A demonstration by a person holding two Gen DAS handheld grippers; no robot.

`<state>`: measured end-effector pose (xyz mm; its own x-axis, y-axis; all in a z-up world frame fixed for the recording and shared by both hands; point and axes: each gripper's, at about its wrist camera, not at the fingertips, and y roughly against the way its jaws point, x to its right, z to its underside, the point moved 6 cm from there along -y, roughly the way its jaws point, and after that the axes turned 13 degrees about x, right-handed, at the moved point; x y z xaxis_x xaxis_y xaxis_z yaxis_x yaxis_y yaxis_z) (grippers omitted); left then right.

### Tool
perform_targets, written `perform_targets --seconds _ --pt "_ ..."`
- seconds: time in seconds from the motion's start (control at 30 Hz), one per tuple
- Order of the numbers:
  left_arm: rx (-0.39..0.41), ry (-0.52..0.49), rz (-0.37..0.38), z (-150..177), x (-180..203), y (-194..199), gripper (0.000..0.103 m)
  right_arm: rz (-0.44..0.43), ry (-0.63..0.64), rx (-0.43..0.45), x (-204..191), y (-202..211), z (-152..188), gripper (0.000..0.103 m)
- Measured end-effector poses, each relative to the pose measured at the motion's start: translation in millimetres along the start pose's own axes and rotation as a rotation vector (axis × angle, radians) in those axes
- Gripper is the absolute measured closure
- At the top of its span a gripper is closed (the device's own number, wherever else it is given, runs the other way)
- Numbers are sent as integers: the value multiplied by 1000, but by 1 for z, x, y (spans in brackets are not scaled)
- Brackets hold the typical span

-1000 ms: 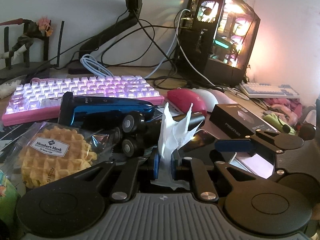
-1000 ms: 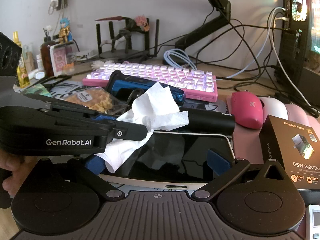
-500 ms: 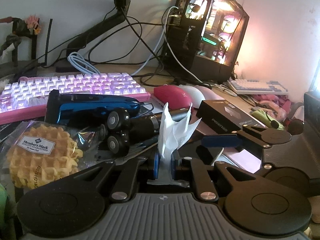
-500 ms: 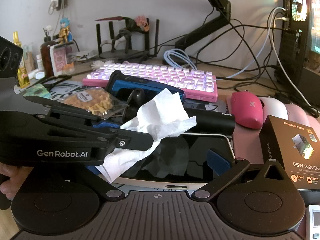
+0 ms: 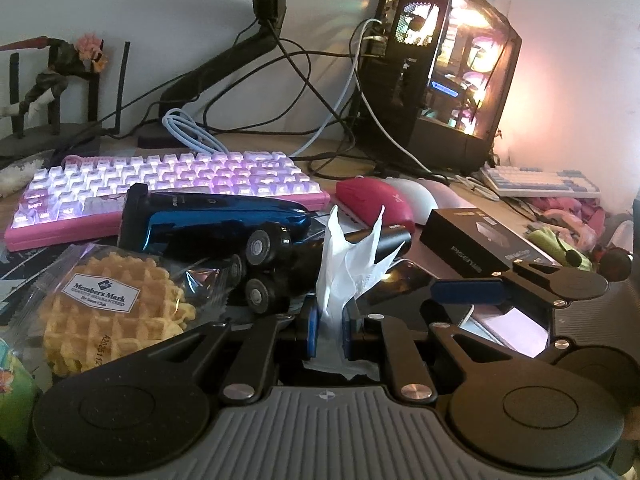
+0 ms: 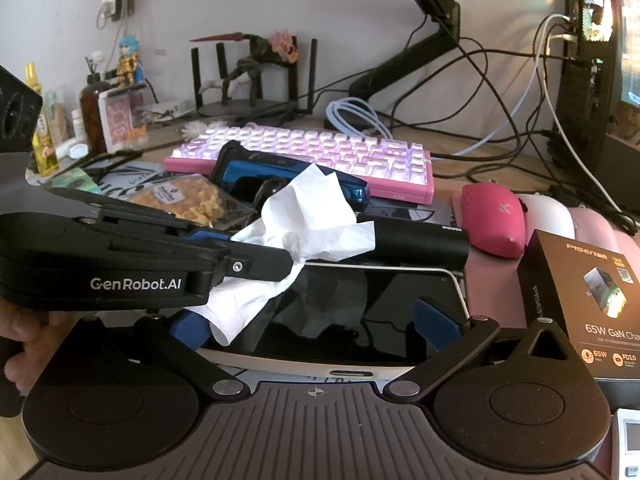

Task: Clean container

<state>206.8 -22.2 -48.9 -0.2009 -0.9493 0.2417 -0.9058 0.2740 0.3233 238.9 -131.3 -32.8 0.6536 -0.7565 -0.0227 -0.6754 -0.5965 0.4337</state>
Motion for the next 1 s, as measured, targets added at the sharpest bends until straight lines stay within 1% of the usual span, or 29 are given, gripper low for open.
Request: perform_targets --seconds 0.57,0.77,0.87,1.0 --pt "-15 -5 75 3 9 -1 88 2 -1 0 -3 1 0 0" --pt "-11 2 55 2 7 0 88 3 -1 0 -4 1 0 0" --pt "-5 7 29 1 3 0 88 3 -1 0 -4 1 0 0" --pt "0 21 14 0 -1 0 88 3 -1 0 -4 1 0 0"
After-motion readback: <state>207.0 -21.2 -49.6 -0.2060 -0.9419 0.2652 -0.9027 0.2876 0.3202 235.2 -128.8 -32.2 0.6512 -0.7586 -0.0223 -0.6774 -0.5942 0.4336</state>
